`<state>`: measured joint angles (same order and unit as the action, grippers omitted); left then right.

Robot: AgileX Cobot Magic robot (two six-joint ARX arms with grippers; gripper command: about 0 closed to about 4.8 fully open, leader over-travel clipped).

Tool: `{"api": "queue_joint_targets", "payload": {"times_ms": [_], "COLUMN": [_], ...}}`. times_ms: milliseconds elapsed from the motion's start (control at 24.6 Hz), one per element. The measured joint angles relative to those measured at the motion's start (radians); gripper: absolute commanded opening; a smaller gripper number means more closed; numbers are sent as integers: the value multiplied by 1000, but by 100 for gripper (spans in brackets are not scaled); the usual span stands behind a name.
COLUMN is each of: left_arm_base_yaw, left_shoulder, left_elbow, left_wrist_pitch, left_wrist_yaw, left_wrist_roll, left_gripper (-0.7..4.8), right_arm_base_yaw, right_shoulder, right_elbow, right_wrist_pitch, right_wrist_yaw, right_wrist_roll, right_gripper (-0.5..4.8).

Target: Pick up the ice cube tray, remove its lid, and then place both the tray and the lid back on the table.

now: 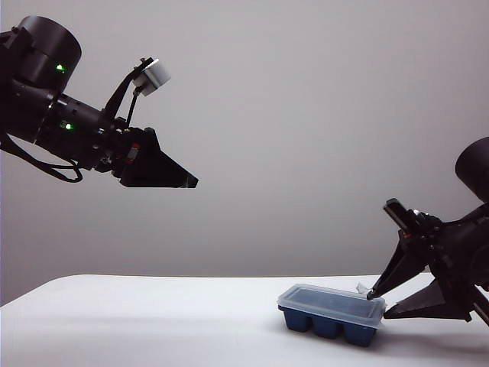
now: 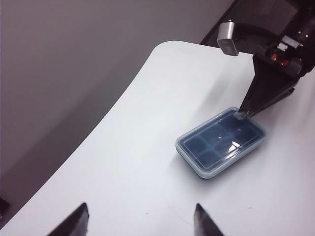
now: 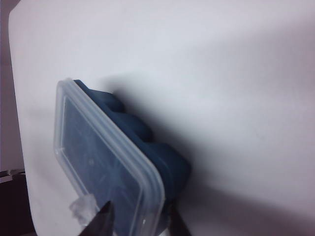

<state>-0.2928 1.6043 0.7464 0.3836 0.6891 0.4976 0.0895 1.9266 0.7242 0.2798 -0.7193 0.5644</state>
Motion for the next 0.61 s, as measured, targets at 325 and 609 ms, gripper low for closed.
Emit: {"api": "queue_joint_targets", "payload": {"times_ms": [325, 609], "left_arm_base_yaw": [0, 0], "left_shoulder": [12, 12], "left_elbow": [0, 0], "left_wrist_pitch": [-7, -7], "left_wrist_yaw": [0, 0], "left_wrist_roll": [0, 0], "left_gripper": [278, 279], "right_arm_base_yaw": [28, 40], "right_shoulder": [0, 0], "right_elbow": [0, 4], "right_wrist_pitch": [0, 23], "right_wrist_yaw": [23, 42], "right_wrist_roll": [4, 15], "right_gripper": [38, -7]}}
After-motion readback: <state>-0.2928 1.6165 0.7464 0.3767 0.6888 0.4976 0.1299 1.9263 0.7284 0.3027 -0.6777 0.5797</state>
